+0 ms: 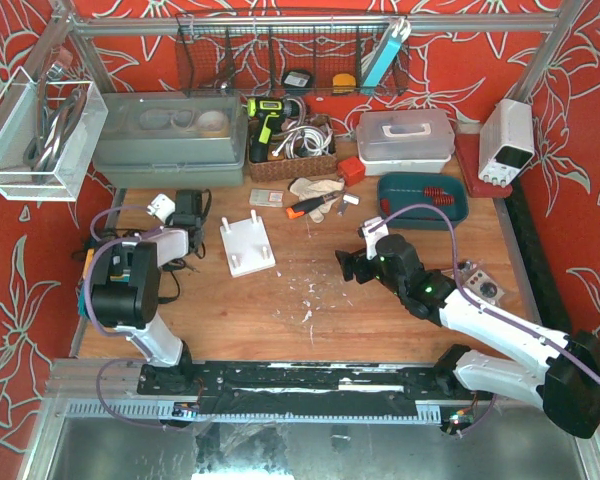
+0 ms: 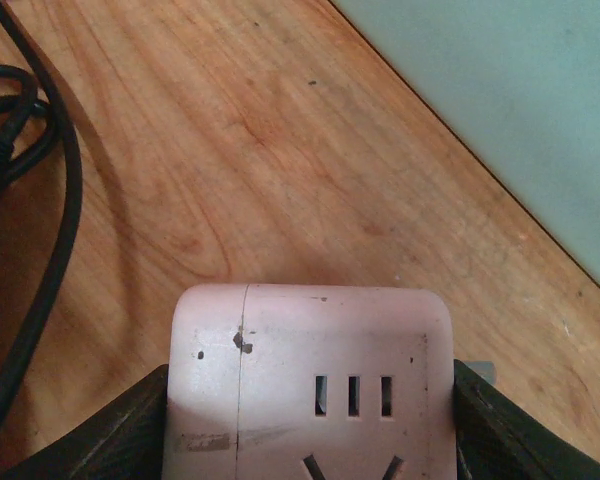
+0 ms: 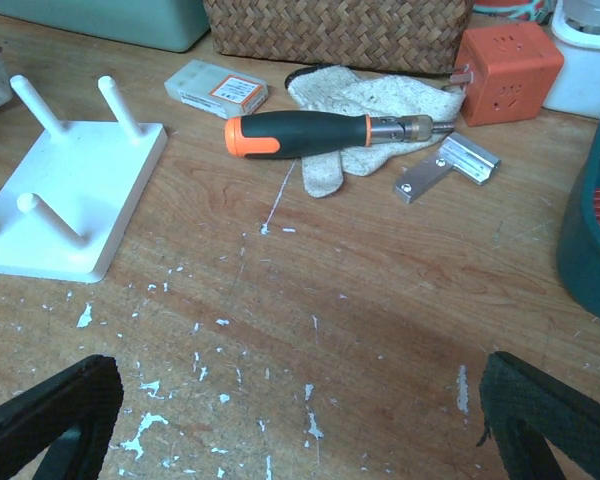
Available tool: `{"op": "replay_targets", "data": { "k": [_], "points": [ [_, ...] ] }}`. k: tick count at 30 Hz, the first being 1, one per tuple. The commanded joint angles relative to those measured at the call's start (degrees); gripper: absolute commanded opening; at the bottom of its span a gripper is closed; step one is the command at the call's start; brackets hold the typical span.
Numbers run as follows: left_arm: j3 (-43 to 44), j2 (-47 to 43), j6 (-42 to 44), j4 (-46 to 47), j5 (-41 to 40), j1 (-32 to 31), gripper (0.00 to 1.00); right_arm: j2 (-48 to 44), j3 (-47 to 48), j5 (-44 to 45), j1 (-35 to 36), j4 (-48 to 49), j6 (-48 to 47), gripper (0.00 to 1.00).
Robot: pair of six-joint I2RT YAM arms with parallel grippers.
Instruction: Install the large spring
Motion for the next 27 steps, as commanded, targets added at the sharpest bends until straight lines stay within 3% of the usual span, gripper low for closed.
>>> {"op": "replay_targets", "data": {
  "k": [1, 4, 8, 13, 18, 21, 24, 27],
  "points": [
    [2.77, 0.76, -1.0, -0.85, -1.9, 1.65, 0.51, -0.13, -0.5, 2.5, 0.4, -0.24, -1.09, 0.98],
    [3.37, 0.58, -0.27, -1.85, -1.31, 2.07, 0.72, -0.08, -0.35, 2.89, 0.41, -0.46, -1.22, 0.98],
    [4.58, -0.75, 0.0, -3.87, -0.49, 2.09, 0.85, -0.56, -0.43, 3.53, 0.45, -0.76, -1.35, 0.98],
    [6.14, -4.15, 0.31, -7.23, 2.0, 2.0, 0.89, -2.5, -0.76, 4.95, 0.41, -1.47, -1.37, 0.98],
    [5.87, -9.42, 7.92, -7.21, 13.38, 0.82, 0.92, -2.77, -0.42, 7.2, 0.38, -2.56, -0.28, 0.98],
    [4.33, -13.55, 12.29, -6.46, 19.04, -1.87, 1.0, -2.64, 0.05, 11.21, 0.36, -3.9, 2.55, 0.98],
    [1.79, -18.18, 15.65, -4.61, 25.38, -5.66, 1.0, -2.4, -0.07, 18.95, 0.03, -5.39, 6.71, 0.99],
    [-0.33, -22.53, 17.03, -3.66, 26.08, -11.78, 1.0, -0.88, 2.76, 24.48, -1.93, -10.3, 13.09, 0.99]
  ]
}}
